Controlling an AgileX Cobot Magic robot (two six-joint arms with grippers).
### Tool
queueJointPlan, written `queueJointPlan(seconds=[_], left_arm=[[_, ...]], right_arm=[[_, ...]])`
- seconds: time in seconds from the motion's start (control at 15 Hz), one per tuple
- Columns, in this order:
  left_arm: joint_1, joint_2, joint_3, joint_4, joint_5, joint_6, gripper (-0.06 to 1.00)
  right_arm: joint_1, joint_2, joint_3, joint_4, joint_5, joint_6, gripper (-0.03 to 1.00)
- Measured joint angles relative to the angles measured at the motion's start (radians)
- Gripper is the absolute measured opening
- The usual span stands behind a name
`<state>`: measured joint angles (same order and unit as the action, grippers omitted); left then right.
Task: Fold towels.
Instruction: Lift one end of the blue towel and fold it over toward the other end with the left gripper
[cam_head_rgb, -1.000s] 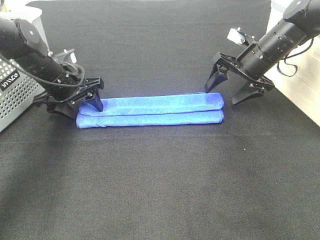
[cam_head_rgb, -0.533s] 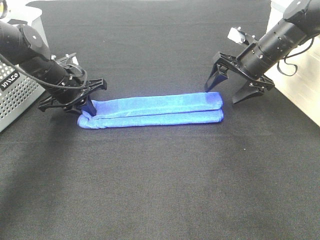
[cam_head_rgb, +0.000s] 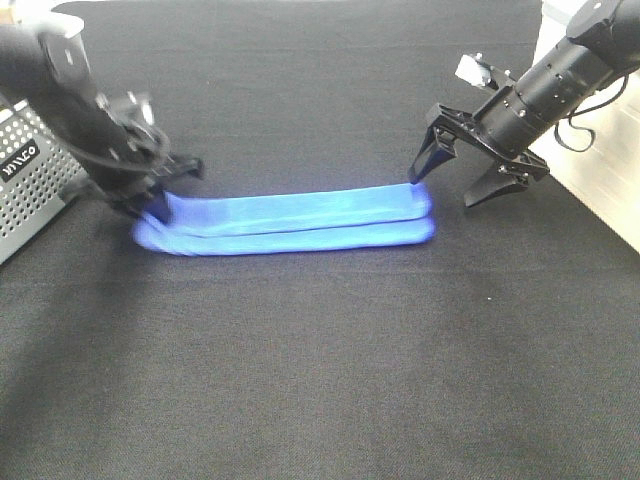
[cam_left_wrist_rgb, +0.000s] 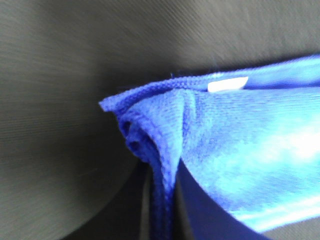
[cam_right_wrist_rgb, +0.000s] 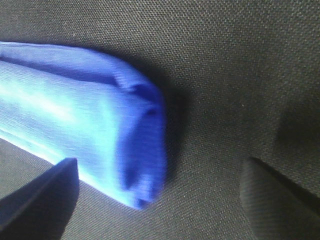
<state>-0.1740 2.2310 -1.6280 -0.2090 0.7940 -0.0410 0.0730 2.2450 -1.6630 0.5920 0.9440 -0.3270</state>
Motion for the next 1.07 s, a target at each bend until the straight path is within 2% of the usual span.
queueJointPlan(seconds=[0.2, 0.33, 0.47, 0.6, 0.8, 1.07], left_arm=[[0.000, -0.048, -0.091, 0.054, 0.121, -0.028, 0.07], [-0.022, -0.058, -0.158, 0.042, 0.212, -0.030, 0.07], [-0.082, -0.059, -0.206, 0.011, 0.255, -0.063, 0.07], [-0.175, -0.059, -0.226, -0.028, 0.229, -0.117, 0.07], [-0.280, -0.050, -0.227, -0.104, 0.102, -0.181, 0.07], [-0.351, 0.036, -0.229, -0.145, -0.013, -0.277, 0.10]], right_arm=[[0.000, 0.000, 0.000, 0.000, 0.001, 0.000, 0.82], [0.000, 0.000, 0.000, 0.001, 0.004, 0.001, 0.82], [0.000, 0.000, 0.000, 0.002, 0.020, 0.002, 0.82], [0.000, 0.000, 0.000, 0.002, 0.036, 0.004, 0.82], [0.000, 0.000, 0.000, 0.008, 0.058, 0.004, 0.82], [0.000, 0.000, 0.000, 0.027, 0.086, 0.005, 0.82]])
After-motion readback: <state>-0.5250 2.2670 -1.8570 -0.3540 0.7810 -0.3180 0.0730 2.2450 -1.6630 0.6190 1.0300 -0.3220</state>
